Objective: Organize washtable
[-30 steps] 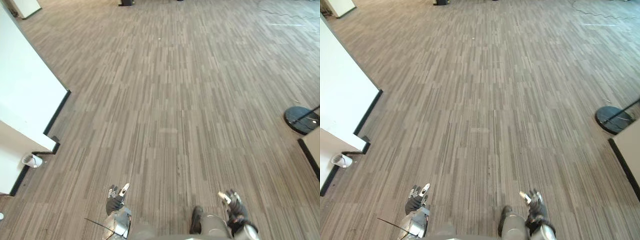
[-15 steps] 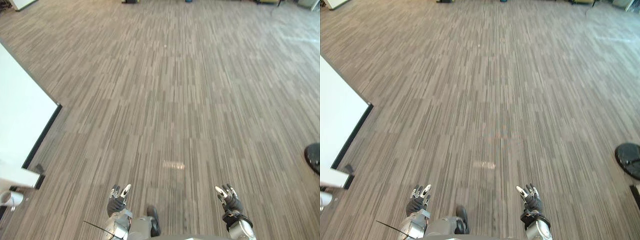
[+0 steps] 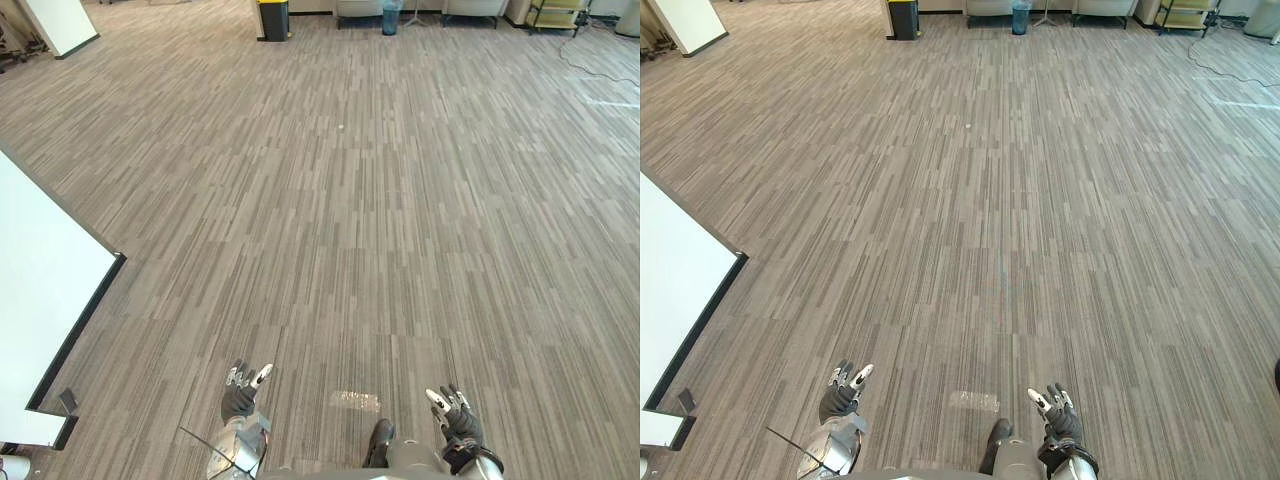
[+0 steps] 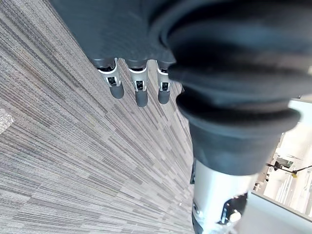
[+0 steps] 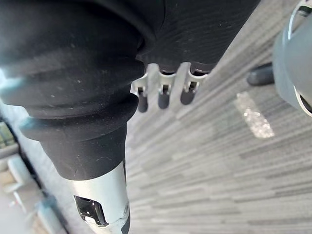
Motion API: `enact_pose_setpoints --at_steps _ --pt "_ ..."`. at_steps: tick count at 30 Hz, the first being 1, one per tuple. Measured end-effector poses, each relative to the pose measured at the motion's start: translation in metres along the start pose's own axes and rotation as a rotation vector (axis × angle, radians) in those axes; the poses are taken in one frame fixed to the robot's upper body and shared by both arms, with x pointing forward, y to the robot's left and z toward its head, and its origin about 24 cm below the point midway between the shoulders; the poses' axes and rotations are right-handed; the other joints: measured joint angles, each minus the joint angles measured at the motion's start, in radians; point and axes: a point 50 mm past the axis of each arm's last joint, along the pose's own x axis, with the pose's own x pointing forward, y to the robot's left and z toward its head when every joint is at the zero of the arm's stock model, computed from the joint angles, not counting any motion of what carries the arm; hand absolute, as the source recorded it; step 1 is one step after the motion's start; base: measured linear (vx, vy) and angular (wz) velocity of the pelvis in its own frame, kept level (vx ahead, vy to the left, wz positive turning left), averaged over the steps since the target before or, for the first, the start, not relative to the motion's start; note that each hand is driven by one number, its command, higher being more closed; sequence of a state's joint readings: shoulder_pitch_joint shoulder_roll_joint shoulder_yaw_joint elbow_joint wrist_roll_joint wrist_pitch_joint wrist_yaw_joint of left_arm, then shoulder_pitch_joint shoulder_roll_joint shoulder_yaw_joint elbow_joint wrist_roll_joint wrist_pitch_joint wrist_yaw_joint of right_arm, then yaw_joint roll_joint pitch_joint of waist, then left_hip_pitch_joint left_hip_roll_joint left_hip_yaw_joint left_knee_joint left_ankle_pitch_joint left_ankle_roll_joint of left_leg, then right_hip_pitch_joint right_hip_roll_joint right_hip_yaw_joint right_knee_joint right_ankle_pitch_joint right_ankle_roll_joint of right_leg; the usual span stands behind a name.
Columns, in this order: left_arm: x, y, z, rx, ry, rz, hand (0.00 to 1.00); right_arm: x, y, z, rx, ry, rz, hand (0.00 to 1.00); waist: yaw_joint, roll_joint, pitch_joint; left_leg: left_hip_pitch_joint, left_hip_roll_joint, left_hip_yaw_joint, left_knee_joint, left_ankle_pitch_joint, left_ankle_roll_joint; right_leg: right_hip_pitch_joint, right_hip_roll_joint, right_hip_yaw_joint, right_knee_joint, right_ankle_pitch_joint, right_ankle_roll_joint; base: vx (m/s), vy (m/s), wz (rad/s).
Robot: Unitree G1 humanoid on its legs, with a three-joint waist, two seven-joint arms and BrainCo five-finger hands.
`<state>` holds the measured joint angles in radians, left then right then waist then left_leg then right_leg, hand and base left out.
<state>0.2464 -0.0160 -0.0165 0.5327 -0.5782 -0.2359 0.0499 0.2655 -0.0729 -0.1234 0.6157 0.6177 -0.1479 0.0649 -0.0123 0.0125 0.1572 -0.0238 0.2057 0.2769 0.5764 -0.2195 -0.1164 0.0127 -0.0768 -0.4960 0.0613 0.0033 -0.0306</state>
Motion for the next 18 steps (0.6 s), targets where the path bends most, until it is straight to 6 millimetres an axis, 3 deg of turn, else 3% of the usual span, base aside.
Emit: enact_pose_setpoints --at_steps 3,4,5,8,13,18 --pt "-0.002 0.002 -0.003 0.002 0.011 0.0 0.0 0.003 -0.001 0.007 -0.011 -0.017 0.001 0.0 0.003 0.01 -0.005 -0.004 -0.031 -0.037 -0.299 0.019 0.002 0.001 0.001 0.022 -0.016 0.004 0.026 0.1 0.037 -0.27" --pt "-0.003 0.003 -0.005 0.004 0.021 0.002 0.0 0.003 -0.002 0.007 -0.014 -0.016 0.001 0.0 0.003 0.022 -0.011 -0.004 -0.033 -0.056 -0.378 0.055 0.004 0.001 0.01 0.033 -0.023 0.006 0.031 0.12 0.099 -0.51" --pt "-0.005 0.004 -0.01 0.011 0.046 0.006 0.0 0.002 -0.004 0.005 -0.027 -0.004 -0.002 0.0 0.006 0.042 -0.02 0.002 -0.032 -0.071 -0.408 0.156 0.02 0.005 0.028 0.054 -0.037 0.012 0.039 0.15 0.134 -0.52" --pt "-0.005 0.006 -0.013 0.04 0.066 -0.001 0.0 -0.003 -0.001 -0.011 -0.026 0.046 -0.002 0.0 -0.003 0.028 -0.035 0.053 -0.066 -0.052 -0.499 0.169 0.036 0.043 0.011 0.076 -0.096 0.037 0.069 0.18 0.154 -0.23" --pt "-0.001 0.003 -0.014 0.15 0.09 -0.058 0.0 -0.007 -0.005 -0.032 -0.055 0.131 -0.029 0.0 -0.003 0.018 -0.044 0.076 -0.105 -0.029 -0.542 0.18 0.049 0.042 -0.013 0.09 -0.12 0.054 0.078 0.16 0.124 -0.08" --pt "-0.006 0.026 -0.039 0.248 0.226 -0.002 0.0 -0.005 -0.014 -0.044 -0.132 0.216 -0.065 0.0 -0.002 0.015 -0.047 0.121 -0.118 -0.028 -0.551 0.18 0.049 0.093 -0.023 0.088 -0.138 0.055 0.079 0.07 0.045 0.03"
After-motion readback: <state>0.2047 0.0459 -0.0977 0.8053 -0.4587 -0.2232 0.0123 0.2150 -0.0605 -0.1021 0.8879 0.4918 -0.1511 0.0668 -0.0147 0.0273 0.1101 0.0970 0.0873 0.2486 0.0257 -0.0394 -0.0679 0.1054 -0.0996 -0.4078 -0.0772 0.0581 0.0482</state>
